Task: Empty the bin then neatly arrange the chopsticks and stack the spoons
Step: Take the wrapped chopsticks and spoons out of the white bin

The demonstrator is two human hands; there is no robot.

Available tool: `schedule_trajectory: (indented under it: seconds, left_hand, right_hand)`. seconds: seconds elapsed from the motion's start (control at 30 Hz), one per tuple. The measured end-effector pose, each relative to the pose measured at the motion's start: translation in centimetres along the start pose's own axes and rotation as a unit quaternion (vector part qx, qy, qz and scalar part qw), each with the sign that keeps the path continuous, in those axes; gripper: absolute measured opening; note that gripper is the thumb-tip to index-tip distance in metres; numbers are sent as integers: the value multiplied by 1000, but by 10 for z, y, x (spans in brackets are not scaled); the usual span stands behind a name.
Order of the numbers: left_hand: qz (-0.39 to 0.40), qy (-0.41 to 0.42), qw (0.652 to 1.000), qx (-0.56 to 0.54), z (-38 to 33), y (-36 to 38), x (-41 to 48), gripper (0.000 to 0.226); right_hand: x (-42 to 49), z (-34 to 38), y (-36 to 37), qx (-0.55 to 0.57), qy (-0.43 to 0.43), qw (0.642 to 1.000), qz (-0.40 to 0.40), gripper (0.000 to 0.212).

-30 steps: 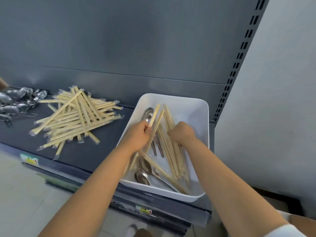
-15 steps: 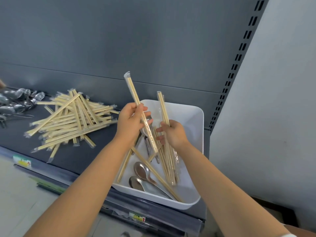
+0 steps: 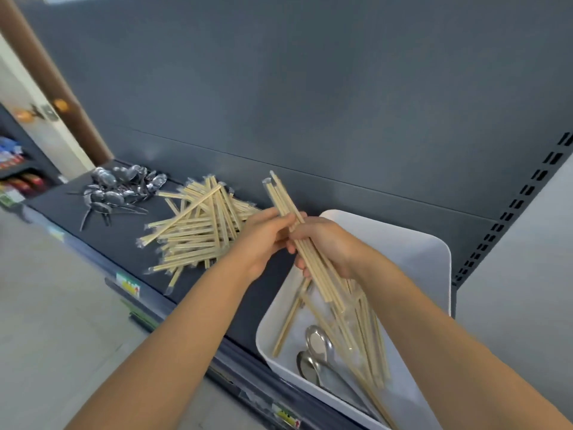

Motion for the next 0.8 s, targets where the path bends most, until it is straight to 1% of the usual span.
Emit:
schedule_trajectory:
  seconds: [0.07, 0.13, 0.2, 0.27, 0.37, 0.4, 0.5, 0.53, 0.6, 0.63, 0.67, 0.73, 0.77, 0.8]
  left_hand:
    - [-24, 20, 999, 41, -6, -29, -3, 17]
    - [-70, 37, 994, 71, -10, -64, -6, 14]
    - [-112, 31, 992, 53, -11, -102, -7, 11]
    - [-138, 19, 990, 28, -11, -145, -7, 17]
    - [-140, 15, 988, 57, -16, -204, -6, 22]
    - [-131, 15, 988, 77, -18, -221, -5, 20]
    - [-79, -10, 987, 138, -22, -264, 8, 15]
    - [-45, -22, 988, 148, -24, -273, 15, 16]
    - [30, -58, 985, 159, -24, -277, 29, 29]
    - [64, -73, 976, 194, -24, -274, 35, 34]
    - [101, -75, 963, 237, -24, -269, 40, 34]
    - [174, -66, 943, 277, -22, -253, 50, 17]
    - [193, -63, 936, 286, -19, -247, 58, 10]
    - [198, -61, 931, 302, -17, -243, 67, 8]
  right_hand:
    - [19, 4, 22, -26, 25, 999, 38, 11]
    - [41, 4, 44, -59, 43, 996, 44, 11]
    - [65, 6, 63, -68, 45, 996, 29, 20]
    - [92, 8, 82, -86, 48, 995, 9, 33]
    - [132, 14, 106, -219, 65, 972, -53, 41]
    - [145, 15, 115, -239, 68, 966, -74, 40]
    - [176, 12, 145, -172, 53, 977, -111, 28]
    - [185, 11, 152, -171, 51, 974, -139, 27]
    - [197, 6, 158, -173, 56, 958, -220, 25]
    - [201, 3, 158, -157, 53, 950, -265, 25]
    - [202, -1, 156, -140, 50, 940, -306, 24]
    - [202, -7, 149, -107, 57, 927, -355, 22]
    - [202, -10, 143, -75, 63, 925, -366, 19]
    - [202, -13, 137, -30, 67, 926, -371, 14]
Point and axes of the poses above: each hand's wrist, its own x-axis towards the middle knuckle, its own y-axis out of the palm, z = x × y, the point moved 5 cm from there along x, towards the middle knuckle, and after that the axes turned 11 degrees about z, right-handed, at the moved point
